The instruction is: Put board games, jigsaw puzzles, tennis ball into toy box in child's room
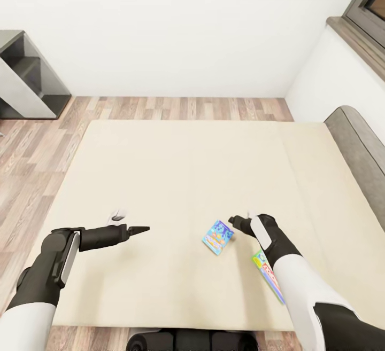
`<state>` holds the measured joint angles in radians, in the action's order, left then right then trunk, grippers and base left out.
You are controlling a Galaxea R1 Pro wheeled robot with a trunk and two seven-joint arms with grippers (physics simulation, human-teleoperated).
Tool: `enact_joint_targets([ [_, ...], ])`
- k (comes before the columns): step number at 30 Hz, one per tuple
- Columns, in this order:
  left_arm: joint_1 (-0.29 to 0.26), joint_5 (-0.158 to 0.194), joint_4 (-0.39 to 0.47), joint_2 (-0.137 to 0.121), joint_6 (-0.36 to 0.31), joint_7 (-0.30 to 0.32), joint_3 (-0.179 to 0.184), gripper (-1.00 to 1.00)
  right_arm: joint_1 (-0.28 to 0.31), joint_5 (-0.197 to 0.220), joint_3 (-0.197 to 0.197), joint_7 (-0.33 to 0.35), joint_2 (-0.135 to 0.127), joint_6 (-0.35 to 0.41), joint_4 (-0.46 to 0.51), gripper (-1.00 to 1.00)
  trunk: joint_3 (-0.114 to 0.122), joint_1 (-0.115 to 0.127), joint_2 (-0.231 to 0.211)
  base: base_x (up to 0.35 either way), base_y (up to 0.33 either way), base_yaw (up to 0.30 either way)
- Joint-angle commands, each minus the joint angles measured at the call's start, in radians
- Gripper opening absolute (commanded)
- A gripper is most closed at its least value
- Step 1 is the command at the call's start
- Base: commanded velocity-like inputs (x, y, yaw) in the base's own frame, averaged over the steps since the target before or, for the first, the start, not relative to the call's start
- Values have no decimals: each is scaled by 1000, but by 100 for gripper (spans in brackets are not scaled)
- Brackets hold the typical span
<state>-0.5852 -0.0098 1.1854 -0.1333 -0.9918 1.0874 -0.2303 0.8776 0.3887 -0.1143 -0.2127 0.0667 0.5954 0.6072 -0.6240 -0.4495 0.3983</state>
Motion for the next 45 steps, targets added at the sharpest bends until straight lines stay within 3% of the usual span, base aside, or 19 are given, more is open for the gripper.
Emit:
enact_joint_targets([
  [1,-1,-1,0,1,-8,5,3,100,2,10,-3,-8,1,3,2,100,-3,0,2,0,0,0],
  [8,-8,6,4,-1,-17,16,14,100,8,10,-2,-6,1,2,2,100,-14,0,2,0,0,0],
  [15,-55,13,42,-9,-21,90,9,100,20,11,-2,-3,2,2,4,100,-26,0,2,0,0,0],
  [45,-60,15,57,-11,-19,103,8,100,61,13,-2,1,19,3,19,100,-75,0,2,0,0,0],
])
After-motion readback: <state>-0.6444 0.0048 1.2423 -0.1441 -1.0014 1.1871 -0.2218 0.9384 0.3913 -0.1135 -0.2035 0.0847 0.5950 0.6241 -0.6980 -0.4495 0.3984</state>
